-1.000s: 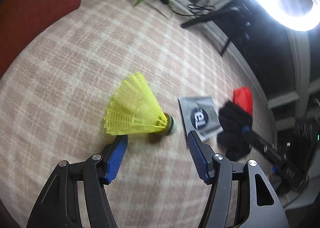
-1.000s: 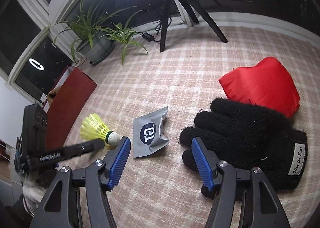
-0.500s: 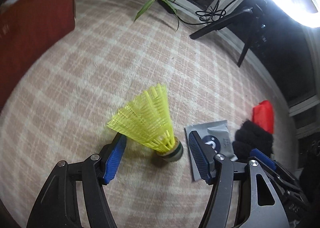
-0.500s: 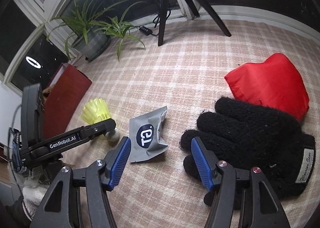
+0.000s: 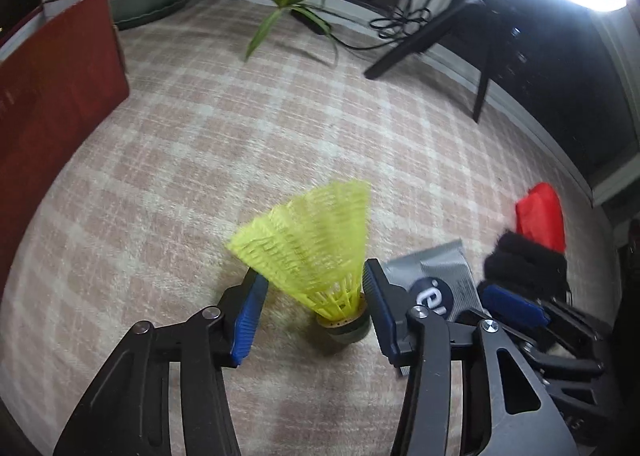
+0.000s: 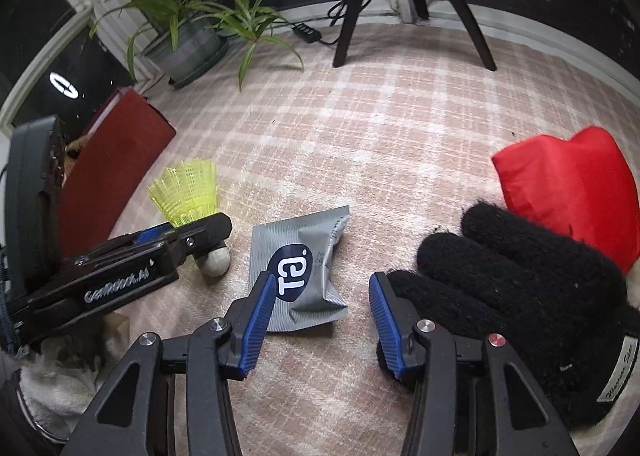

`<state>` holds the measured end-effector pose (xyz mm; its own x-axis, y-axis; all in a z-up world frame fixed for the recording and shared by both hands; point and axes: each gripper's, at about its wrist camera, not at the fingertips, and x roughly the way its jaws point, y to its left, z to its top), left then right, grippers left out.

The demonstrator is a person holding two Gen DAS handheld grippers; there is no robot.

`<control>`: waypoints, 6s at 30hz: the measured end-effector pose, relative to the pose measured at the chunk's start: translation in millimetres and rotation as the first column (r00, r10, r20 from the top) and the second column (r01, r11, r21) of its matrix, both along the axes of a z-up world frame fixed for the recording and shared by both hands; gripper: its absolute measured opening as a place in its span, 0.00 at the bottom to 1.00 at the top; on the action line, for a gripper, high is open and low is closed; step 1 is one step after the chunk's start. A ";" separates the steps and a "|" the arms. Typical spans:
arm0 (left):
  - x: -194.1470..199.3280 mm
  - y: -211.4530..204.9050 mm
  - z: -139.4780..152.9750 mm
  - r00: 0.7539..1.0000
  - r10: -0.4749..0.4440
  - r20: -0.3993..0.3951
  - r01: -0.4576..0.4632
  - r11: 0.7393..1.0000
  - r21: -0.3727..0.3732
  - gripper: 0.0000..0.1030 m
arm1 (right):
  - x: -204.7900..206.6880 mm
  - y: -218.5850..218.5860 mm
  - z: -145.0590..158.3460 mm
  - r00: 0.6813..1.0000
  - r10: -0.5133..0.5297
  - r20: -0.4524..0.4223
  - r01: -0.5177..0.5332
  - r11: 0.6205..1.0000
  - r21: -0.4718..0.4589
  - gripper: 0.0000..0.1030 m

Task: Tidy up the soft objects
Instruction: 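Grasp the shuttlecock base with the left tool while the right tool grasps the grey packet, then carry the shuttlecock and grey packet over the box with both tools, then open both tools to drop the shuttlecock and packet into the box, then move both tools toward the black glove and red pouch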

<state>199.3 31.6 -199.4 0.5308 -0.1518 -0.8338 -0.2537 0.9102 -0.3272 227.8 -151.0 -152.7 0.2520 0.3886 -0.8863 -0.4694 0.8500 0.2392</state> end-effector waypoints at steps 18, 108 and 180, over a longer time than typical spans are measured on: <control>-19.5 -2.8 1.6 0.999 -0.050 0.018 0.051 0.996 -0.069 0.27 | -8.4 21.7 -8.8 0.997 0.073 0.030 -0.071 0.995 -0.068 0.14; -168.5 337.2 57.6 0.938 0.321 0.134 -0.308 0.945 -0.107 0.56 | -142.0 359.0 87.0 0.842 0.405 0.357 -0.370 0.914 -0.164 0.42; -20.3 -88.1 32.6 0.964 -0.257 0.066 0.265 0.926 -0.270 0.61 | -34.9 -216.8 47.8 0.971 -0.233 0.059 0.220 0.960 0.176 0.59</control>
